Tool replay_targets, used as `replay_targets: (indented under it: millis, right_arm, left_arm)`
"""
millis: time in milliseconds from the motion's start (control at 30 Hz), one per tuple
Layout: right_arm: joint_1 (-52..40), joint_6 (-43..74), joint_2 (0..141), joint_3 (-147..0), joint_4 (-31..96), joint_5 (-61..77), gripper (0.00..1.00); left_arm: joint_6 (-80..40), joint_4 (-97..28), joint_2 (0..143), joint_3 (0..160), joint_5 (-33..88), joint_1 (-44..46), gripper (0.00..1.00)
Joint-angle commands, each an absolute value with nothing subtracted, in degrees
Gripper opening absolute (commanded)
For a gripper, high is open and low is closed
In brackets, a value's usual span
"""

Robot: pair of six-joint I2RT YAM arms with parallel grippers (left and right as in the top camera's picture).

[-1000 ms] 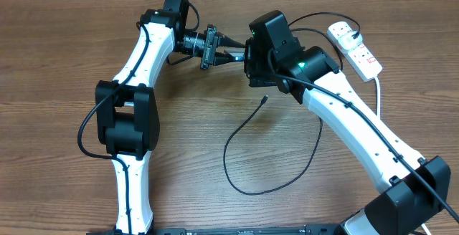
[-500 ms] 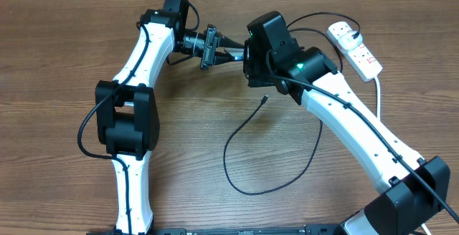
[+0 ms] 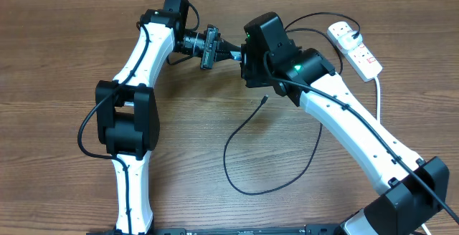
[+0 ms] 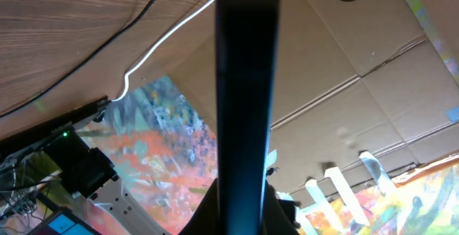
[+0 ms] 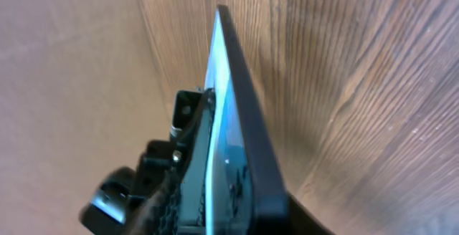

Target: Plug charger to phone and switch on socket

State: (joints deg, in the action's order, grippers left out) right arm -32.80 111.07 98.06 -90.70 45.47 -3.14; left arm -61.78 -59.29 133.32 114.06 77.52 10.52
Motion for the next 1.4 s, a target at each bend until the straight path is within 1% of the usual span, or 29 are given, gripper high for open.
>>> replay_targets:
  millis: [0, 33, 100, 133, 267, 300, 333, 367, 433, 533, 633, 733, 833, 1133, 1267, 1367]
  right_arm:
    - [-33.3, 104.1, 97.6, -92.2, 45.3, -3.2, 0.49]
    - [-33.3, 101.5, 97.4, -92.3, 45.3, -2.8, 0.56]
    - [-33.0, 95.7, 96.4, -92.3, 45.3, -1.7, 0.65]
    - [-32.8, 93.2, 95.7, -92.3, 45.3, -1.2, 0.69]
    - [-31.2, 79.6, 91.2, -92.3, 46.1, 0.1, 0.78]
    - [-30.5, 73.3, 88.8, -92.3, 46.7, 0.1, 0.89]
    - [-30.3, 69.7, 87.7, -92.3, 47.3, 0.1, 0.98]
    - [-30.1, 65.8, 86.5, -92.3, 48.5, 0.1, 1.0]
    - [-30.1, 60.6, 85.2, -92.3, 51.4, 0.1, 1.0]
    - [-30.1, 53.9, 84.8, -92.3, 57.5, -0.8, 1.0]
    - [-30.1, 53.1, 85.4, -92.1, 63.6, -4.6, 1.0]
    - [-30.1, 53.1, 85.9, -91.7, 66.7, -5.3, 1.0]
    - [-29.7, 53.0, 86.0, -91.4, 68.1, -5.4, 1.0]
    - [-28.9, 52.0, 86.0, -91.1, 70.2, -9.0, 1.0]
    - [-28.9, 52.0, 86.0, -91.0, 70.2, -9.0, 1.0]
    - [-29.2, 52.0, 86.0, -90.7, 70.2, -8.5, 1.0]
  left_arm:
    - [-59.7, -59.3, 133.8, 115.5, 78.8, 10.9, 0.04]
    - [-58.7, -59.2, 133.8, 115.5, 78.5, 10.9, 0.04]
    - [-56.8, -58.9, 133.8, 115.5, 76.9, 10.8, 0.04]
    - [-55.9, -58.6, 133.8, 115.5, 76.0, 10.6, 0.04]
    - [-50.6, -57.8, 133.8, 115.5, 71.2, 9.7, 0.04]
    - [-46.1, -57.8, 133.8, 115.5, 69.2, 9.0, 0.04]
    - [-43.1, -57.8, 133.8, 115.5, 68.2, 8.6, 0.04]
    - [-39.6, -57.8, 133.8, 115.5, 67.5, 8.3, 0.04]
    - [-32.0, -58.5, 133.8, 115.5, 66.1, 7.9, 0.04]
    - [-23.7, -60.8, 133.8, 115.5, 65.1, 7.9, 0.04]
    - [-17.0, -63.6, 132.8, 115.6, 63.7, 8.4, 0.04]
    - [-10.7, -65.2, 129.3, 115.6, 61.8, 8.4, 0.04]
    - [-7.8, -66.3, 122.9, 115.6, 54.9, 8.4, 0.04]
    - [-8.4, -70.1, 100.1, 115.6, 19.8, 10.9, 0.04]
    - [-16.0, -74.9, 95.5, 115.6, 3.9, 11.7, 0.04]
    - [-20.8, -79.7, 95.3, 115.5, -1.1, 11.7, 0.04]
